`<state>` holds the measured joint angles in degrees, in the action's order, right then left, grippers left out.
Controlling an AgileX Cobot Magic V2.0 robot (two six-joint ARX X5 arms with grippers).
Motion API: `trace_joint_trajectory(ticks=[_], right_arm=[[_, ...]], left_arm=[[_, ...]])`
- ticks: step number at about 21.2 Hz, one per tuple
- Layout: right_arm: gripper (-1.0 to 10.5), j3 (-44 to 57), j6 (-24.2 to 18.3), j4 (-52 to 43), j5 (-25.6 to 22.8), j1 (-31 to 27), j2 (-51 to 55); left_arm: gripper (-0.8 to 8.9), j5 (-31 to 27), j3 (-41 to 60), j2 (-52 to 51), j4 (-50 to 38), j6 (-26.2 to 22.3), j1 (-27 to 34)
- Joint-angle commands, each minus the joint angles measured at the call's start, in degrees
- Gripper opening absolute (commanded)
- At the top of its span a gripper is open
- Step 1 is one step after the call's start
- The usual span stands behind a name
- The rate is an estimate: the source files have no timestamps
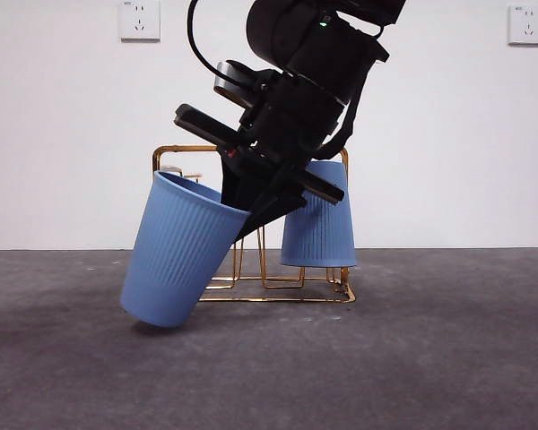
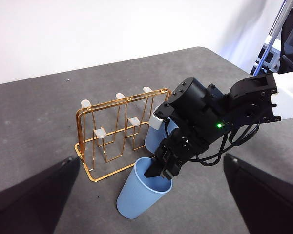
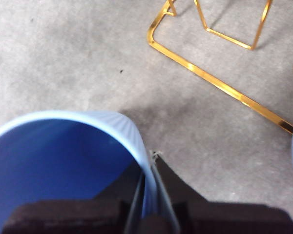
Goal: Pick up cup 1,put cup 1 in the cup rack,pick up cup 2,put cup 2 in the cup rack
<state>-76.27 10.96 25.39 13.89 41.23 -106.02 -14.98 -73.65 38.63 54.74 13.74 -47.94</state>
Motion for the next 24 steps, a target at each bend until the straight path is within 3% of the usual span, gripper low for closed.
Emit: trace_joint_trajectory(ticks=[1, 9, 16, 21, 24], right_arm=[[-0.1, -0.1, -0.3, -0.9, 0.0, 0.1, 1.7], [-0.1, -0.1, -0.9, -1.3, 0.2, 0.0, 17.3], [-0.1, -0.1, -2.9, -5.0, -4.0, 0.0, 38.9], [-0.1, -0.1, -3.6, -13.6, -3.4, 0.0, 50.9], [-0.1, -0.1, -4.5, -19.5, -0.3, 0.0, 55.3]], left_arm=[[5.07, 0.4, 0.5, -0.1, -1.8, 0.1, 0.1], [5.07, 10.6, 0.5, 0.0, -17.3, 0.2, 0.1], [5.07, 16.1, 0.5, 1.0, -33.9, 0.3, 0.1], [5.07, 27.7, 0.5, 3.7, -49.2, 4.3, 0.1], [5.07, 35.2, 0.5, 7.0, -58.0, 7.9, 0.1]])
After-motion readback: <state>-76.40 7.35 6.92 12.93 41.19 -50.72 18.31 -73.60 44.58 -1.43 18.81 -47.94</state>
